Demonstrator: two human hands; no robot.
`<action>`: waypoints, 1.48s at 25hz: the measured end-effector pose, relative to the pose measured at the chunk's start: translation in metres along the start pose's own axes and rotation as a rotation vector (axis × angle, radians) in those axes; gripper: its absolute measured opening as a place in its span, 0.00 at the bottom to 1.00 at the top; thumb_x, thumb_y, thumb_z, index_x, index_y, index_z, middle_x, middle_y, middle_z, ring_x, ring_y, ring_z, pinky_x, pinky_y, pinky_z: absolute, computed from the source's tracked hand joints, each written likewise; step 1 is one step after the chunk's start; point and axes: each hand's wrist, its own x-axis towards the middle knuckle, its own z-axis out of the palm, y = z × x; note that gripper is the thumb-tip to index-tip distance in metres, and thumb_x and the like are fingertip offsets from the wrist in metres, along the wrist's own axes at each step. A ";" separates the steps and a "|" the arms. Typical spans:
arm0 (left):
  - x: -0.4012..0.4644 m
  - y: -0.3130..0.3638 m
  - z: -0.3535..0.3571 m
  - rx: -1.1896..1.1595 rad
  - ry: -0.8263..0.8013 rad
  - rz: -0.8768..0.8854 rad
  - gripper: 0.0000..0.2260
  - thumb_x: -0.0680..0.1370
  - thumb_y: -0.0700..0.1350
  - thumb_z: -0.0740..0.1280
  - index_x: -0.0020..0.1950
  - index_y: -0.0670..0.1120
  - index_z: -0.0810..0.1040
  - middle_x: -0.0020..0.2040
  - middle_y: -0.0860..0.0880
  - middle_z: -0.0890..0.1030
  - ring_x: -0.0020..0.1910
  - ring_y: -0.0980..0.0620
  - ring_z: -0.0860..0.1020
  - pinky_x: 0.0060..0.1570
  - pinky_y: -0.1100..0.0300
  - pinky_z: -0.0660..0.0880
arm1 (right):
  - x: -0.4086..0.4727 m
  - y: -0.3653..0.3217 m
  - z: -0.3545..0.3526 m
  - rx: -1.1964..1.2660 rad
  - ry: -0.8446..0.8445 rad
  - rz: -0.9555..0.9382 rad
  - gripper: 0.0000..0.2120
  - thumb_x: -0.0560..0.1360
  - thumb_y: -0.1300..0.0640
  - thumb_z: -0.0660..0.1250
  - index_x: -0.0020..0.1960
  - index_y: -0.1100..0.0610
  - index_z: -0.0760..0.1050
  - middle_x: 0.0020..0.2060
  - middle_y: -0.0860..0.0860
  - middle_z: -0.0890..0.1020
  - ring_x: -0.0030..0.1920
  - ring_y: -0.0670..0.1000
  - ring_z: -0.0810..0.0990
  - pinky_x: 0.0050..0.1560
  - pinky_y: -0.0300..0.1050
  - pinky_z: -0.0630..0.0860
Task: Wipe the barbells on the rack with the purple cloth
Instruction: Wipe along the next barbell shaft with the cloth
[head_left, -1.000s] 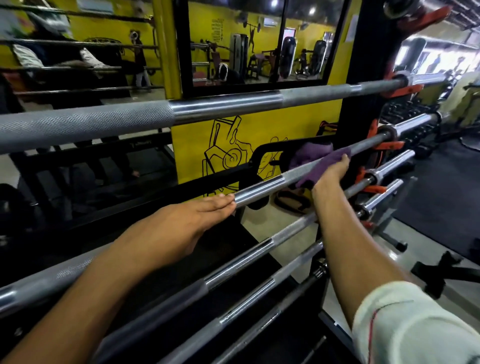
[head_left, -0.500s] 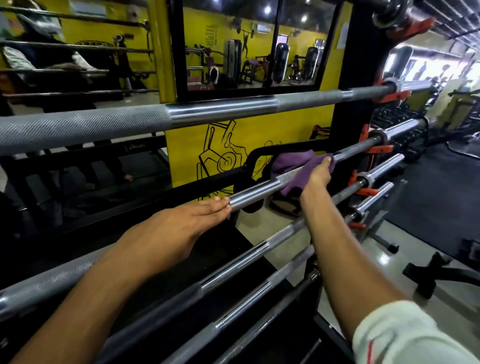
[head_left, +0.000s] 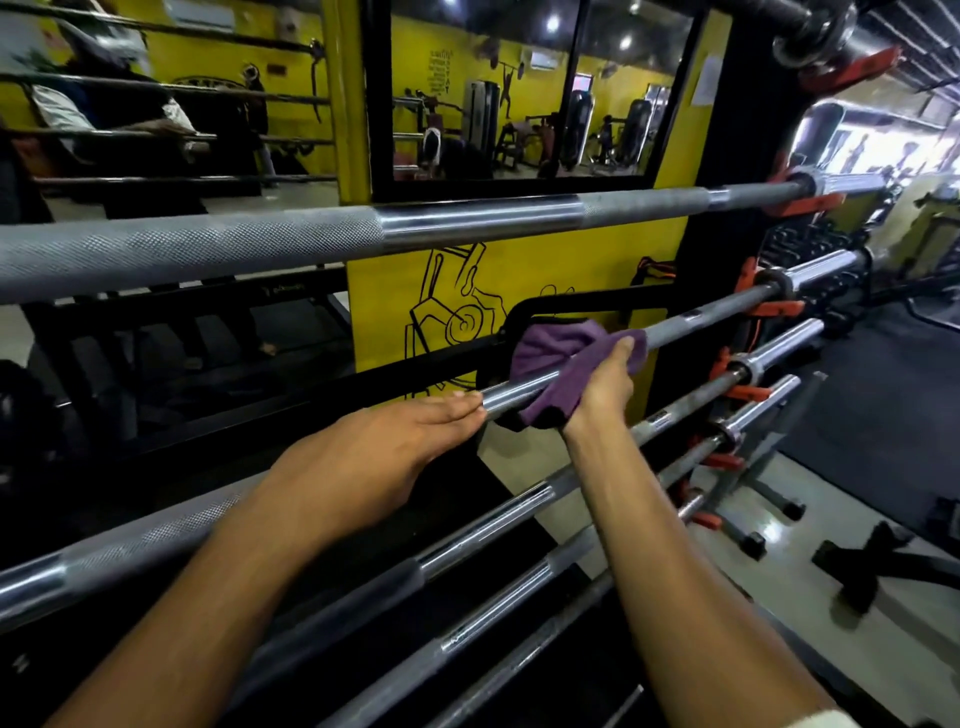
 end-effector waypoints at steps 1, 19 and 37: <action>-0.002 0.001 0.000 0.010 0.005 0.002 0.32 0.80 0.36 0.63 0.80 0.58 0.59 0.79 0.61 0.56 0.77 0.63 0.55 0.76 0.61 0.59 | 0.008 -0.008 -0.002 -0.042 0.014 -0.006 0.30 0.83 0.39 0.56 0.71 0.62 0.70 0.52 0.55 0.80 0.47 0.56 0.80 0.51 0.48 0.75; -0.103 -0.024 -0.032 0.039 0.132 -0.120 0.34 0.77 0.40 0.72 0.74 0.69 0.64 0.73 0.74 0.61 0.71 0.65 0.68 0.63 0.53 0.77 | -0.030 0.014 0.015 0.324 -0.038 0.080 0.23 0.82 0.35 0.51 0.45 0.52 0.72 0.43 0.53 0.78 0.54 0.60 0.81 0.55 0.50 0.78; -0.103 -0.023 -0.025 -0.054 0.266 -0.114 0.19 0.78 0.58 0.58 0.66 0.59 0.79 0.67 0.67 0.75 0.66 0.65 0.74 0.57 0.54 0.80 | -0.080 0.056 0.023 0.016 -0.012 0.068 0.29 0.78 0.36 0.65 0.63 0.61 0.72 0.48 0.55 0.83 0.45 0.56 0.84 0.46 0.49 0.80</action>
